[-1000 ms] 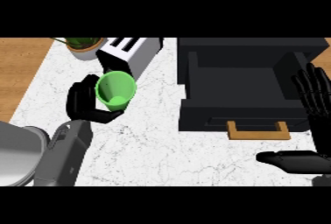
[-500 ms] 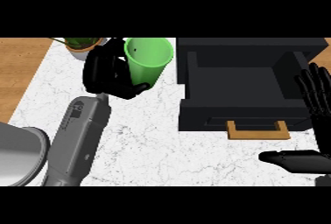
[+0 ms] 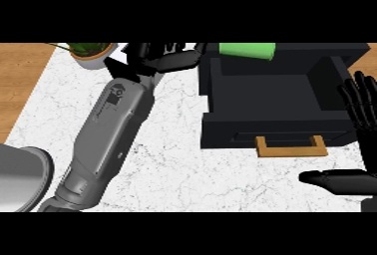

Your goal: Pick up the cup, place it into the drawer and close the drawer

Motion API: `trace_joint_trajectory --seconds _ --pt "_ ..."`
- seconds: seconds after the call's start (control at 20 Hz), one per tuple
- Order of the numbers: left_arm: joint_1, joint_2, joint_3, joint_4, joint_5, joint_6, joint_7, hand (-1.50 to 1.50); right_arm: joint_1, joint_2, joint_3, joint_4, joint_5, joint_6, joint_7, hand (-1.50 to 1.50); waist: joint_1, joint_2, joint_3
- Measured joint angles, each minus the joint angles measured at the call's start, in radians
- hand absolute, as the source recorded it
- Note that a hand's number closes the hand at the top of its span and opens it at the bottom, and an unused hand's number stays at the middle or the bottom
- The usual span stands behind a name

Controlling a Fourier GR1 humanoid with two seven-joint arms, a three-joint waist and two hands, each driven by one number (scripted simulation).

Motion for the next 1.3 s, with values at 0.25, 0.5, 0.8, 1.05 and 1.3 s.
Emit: trace_joint_trajectory --seconds 0.25,0.5,0.8,1.05,1.3 --pt "-0.112 -0.001 -0.068 0.098 0.076 0.092 0.049 1.5 0.003 0.002 0.001 -0.019 -0.008 0.004 0.015 -1.5 -0.01 0.001 0.0" --pt "-0.219 -0.002 -0.124 0.233 0.164 0.162 0.059 1.5 0.002 -0.004 -0.005 0.009 -0.009 0.02 -0.016 -1.5 -0.02 0.004 0.0" --pt "-0.273 -0.002 -0.221 0.358 0.252 0.207 0.025 1.5 -0.019 0.0 0.002 -0.012 -0.014 0.012 0.023 -1.5 -0.03 0.006 0.0" --pt "-0.301 -0.002 -0.307 0.443 0.323 0.229 -0.002 1.5 -0.03 -0.001 0.005 0.011 -0.008 0.02 0.002 -1.5 -0.043 0.011 0.001" --pt "-0.304 -0.002 -0.429 0.474 0.359 0.28 0.032 1.5 -0.054 -0.002 0.006 0.026 -0.003 0.015 0.009 -1.5 -0.049 0.011 0.001"
